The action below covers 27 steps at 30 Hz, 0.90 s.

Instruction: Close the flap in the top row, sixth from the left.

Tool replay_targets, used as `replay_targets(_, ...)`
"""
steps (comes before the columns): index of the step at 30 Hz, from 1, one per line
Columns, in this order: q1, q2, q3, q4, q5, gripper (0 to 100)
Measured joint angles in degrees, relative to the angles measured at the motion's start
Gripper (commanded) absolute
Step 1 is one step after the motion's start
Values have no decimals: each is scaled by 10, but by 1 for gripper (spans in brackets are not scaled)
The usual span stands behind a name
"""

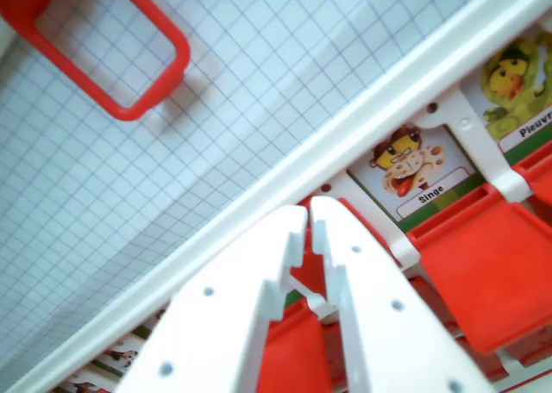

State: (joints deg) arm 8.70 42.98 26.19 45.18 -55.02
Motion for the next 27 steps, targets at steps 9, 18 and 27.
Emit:
replay_targets(9, 0, 37, -9, 106, -135, 0)
replay_targets(18, 0, 199, -3, 158, -229, 0)
replay_targets(27, -29, 382, 83, 287, -334, 0)
